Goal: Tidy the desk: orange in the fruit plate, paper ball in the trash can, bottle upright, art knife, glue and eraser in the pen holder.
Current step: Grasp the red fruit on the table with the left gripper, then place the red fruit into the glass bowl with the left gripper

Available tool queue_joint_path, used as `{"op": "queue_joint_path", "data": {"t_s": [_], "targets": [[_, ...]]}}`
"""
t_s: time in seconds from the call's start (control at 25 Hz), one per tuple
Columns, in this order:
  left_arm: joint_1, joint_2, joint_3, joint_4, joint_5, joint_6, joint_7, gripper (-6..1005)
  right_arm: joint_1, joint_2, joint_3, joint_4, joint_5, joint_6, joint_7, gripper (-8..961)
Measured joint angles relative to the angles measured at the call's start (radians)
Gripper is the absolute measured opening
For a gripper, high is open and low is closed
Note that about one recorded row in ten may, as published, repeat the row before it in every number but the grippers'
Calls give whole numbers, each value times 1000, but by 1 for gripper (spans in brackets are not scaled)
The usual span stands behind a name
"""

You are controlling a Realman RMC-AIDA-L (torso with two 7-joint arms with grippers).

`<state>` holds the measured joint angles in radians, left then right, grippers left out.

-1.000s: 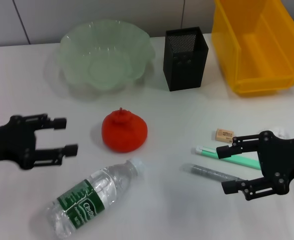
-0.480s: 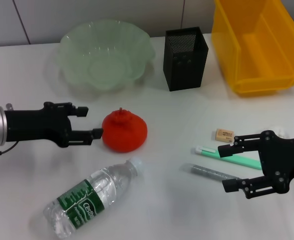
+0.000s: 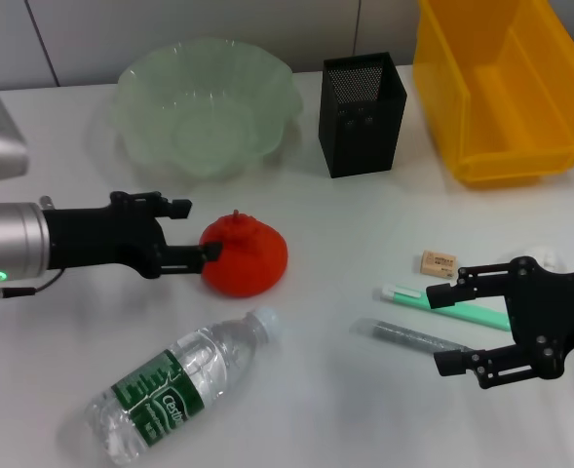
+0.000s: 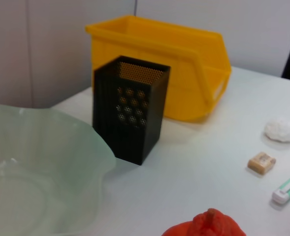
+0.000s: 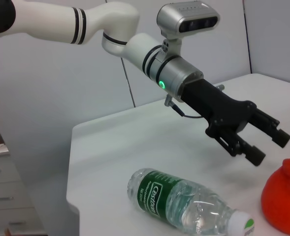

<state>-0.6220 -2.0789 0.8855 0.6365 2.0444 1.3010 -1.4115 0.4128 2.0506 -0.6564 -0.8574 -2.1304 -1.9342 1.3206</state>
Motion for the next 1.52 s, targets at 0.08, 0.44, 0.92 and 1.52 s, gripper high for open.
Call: {"op": "queue_joint_path", "data": {"t_s": [0.08, 0.44, 0.92, 1.52], "targets": [[-2, -1, 54, -11, -27, -25, 0, 663, 0, 1, 0, 0, 0, 0, 0, 739], [4, -1, 277, -28, -199, -176, 3, 647, -1, 8, -3, 2, 0, 1, -3, 739], [7, -1, 386, -26, -250, -195, 24, 626, -1, 11, -6, 5, 0, 14, -5, 739], [17, 1, 408, 0, -318, -228, 5, 209, 3, 11, 2, 6, 1, 15, -7, 739]]}}
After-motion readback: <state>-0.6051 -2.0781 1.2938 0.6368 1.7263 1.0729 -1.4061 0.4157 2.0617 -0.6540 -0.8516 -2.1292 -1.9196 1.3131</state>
